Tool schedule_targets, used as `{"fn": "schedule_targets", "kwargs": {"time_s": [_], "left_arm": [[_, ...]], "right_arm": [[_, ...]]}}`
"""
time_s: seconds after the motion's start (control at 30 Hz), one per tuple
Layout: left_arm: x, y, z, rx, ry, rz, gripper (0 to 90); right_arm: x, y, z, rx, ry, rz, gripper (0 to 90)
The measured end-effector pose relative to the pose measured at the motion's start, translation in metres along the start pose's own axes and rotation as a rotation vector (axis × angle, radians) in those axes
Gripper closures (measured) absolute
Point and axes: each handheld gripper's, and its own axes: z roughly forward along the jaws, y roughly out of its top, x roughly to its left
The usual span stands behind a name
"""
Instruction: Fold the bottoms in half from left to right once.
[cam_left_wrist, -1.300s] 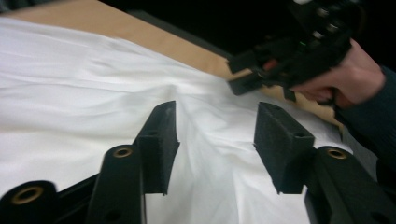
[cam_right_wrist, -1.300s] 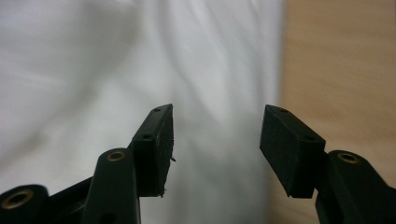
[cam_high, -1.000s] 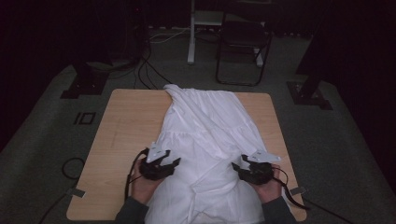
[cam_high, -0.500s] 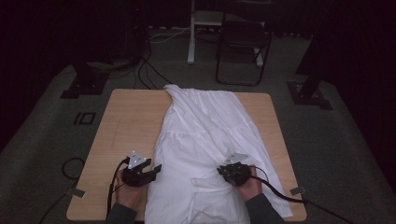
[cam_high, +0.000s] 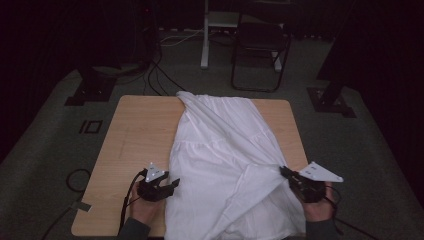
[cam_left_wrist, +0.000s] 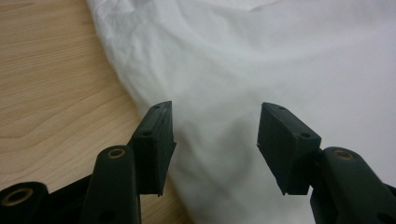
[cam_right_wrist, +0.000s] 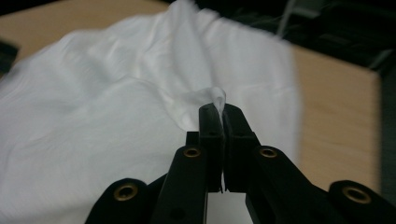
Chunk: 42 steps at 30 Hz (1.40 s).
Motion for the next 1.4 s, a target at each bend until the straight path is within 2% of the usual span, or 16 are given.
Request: {"fn": "schedule_targets", "kwargs": {"time_s": [0.07,0.13,0.23,0.37,0.47,0.53,0.63,0.73,0.9,0.97,1.03,1.07,1.1,1.2,1.3,1.4], "left_arm": [[0.0,0.0,-0.001,-0.003,0.004,0.0,45.6],[0.0,0.0,-0.001,0.0,0.001,-0.003,45.2],[-0.001,-0.001,0.002,0.008,-0.004,-0.009,43.7],[-0.008,-0.002,0.008,0.039,-0.021,0.007,41.2],[-0.014,-0.003,0.018,0.066,-0.04,0.021,40.3],[-0.018,-0.003,0.025,0.081,-0.045,0.022,39.3],[-0.024,-0.004,0.033,0.101,-0.06,0.018,38.2],[-0.031,-0.004,0.04,0.109,-0.077,0.023,37.8],[-0.041,0.002,0.049,0.107,-0.085,0.048,38.4],[-0.044,0.003,0.052,0.103,-0.08,0.056,42.2],[-0.046,0.004,0.053,0.103,-0.08,0.07,60.8],[-0.046,0.006,0.055,0.106,-0.098,0.076,60.8],[-0.045,0.007,0.055,0.105,-0.095,0.062,84.3],[-0.038,0.007,0.051,0.105,-0.037,0.063,86.5],[-0.021,0.006,0.036,0.094,0.026,0.034,86.8],[-0.002,0.004,0.012,0.081,0.159,0.032,86.9]], "right_arm": [[-0.011,-0.001,-0.015,-0.058,-0.04,0.04,88.1],[-0.021,-0.004,-0.025,-0.062,-0.088,0.06,88.0],[-0.033,-0.024,-0.018,0.02,-0.134,0.066,87.9],[-0.049,-0.081,0.017,0.149,-0.085,0.13,86.7],[-0.053,-0.092,0.028,0.218,-0.061,0.158,81.4],[-0.053,-0.091,0.031,0.243,-0.067,0.147,65.3],[-0.053,-0.077,0.024,0.164,-0.084,0.159,53.3],[-0.051,-0.062,0.026,0.134,-0.082,0.147,48.6],[-0.046,-0.051,0.058,0.191,-0.063,0.093,45.7],[-0.045,-0.049,0.073,0.215,-0.05,0.089,45.2],[-0.044,-0.049,0.081,0.228,-0.046,0.084,44.8],[-0.044,-0.049,0.088,0.247,-0.037,0.08,45.2],[-0.044,-0.051,0.1,0.291,-0.047,0.072,63.0],[-0.048,-0.053,0.103,0.289,-0.086,0.102,85.9],[-0.048,-0.05,0.093,0.254,-0.074,0.154,87.6],[-0.037,-0.047,0.086,0.245,-0.036,0.135,87.6]]}}
